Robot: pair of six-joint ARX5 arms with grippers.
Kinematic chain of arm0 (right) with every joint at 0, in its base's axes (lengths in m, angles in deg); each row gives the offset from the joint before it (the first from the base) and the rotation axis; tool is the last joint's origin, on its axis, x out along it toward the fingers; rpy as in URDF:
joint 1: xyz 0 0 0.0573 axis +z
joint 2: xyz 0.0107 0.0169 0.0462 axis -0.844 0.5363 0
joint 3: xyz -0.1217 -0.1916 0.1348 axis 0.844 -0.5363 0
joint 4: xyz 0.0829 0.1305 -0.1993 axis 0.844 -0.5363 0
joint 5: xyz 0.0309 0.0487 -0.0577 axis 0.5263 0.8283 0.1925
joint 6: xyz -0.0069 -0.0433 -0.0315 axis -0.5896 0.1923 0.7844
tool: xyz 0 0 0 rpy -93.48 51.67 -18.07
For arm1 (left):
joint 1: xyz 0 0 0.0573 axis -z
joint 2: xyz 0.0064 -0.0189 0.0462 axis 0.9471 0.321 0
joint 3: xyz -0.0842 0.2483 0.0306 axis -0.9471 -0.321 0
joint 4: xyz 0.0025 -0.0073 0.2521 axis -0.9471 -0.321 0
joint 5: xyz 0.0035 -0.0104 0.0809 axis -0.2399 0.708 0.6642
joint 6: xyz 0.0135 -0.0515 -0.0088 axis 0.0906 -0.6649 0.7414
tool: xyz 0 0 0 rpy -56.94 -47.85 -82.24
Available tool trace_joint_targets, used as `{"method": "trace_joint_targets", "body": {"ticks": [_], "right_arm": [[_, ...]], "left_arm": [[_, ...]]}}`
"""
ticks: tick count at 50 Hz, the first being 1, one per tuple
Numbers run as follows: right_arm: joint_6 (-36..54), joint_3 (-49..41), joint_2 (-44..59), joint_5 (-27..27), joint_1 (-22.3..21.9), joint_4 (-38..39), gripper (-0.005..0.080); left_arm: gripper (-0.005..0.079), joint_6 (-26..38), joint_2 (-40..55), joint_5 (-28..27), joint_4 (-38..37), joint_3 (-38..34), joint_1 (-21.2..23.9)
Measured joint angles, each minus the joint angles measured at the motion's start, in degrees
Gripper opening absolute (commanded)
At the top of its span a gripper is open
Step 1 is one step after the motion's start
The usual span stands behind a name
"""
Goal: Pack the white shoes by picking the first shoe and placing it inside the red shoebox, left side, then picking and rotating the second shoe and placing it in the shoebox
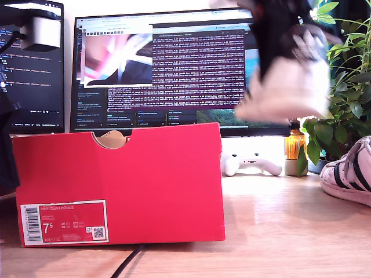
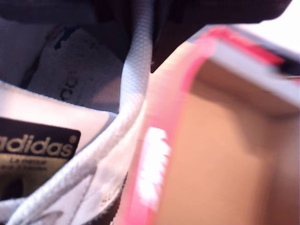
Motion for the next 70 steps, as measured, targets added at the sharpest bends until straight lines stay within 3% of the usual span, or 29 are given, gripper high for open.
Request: {"method": "trace_joint_targets", "body": {"ticks": [18,32,51,70], "right_arm": [[-9.38,0.15,-0.96,7.08,6.05,10.21,-0.0013],[-15.02,0.15,-0.96,7.69,11.06,17.66,-0.0013],[-19.17,0.15,2.69,7.89,13.16,24.22,-0.0013],[-19.89,0.15,9.84,12.31,14.47,28.87,-0.0013]], "left_arm": [[-0.0019,0.0,0.0,0.0,0.44,0.0,0.02],[-0.0019,0.0,0.0,0.0,0.46,0.0,0.02],[-0.0019,0.0,0.0,0.04,0.55,0.0,0.02],[-0.0019,0.0,0.0,0.11,-2.25,0.0,0.02]]}}
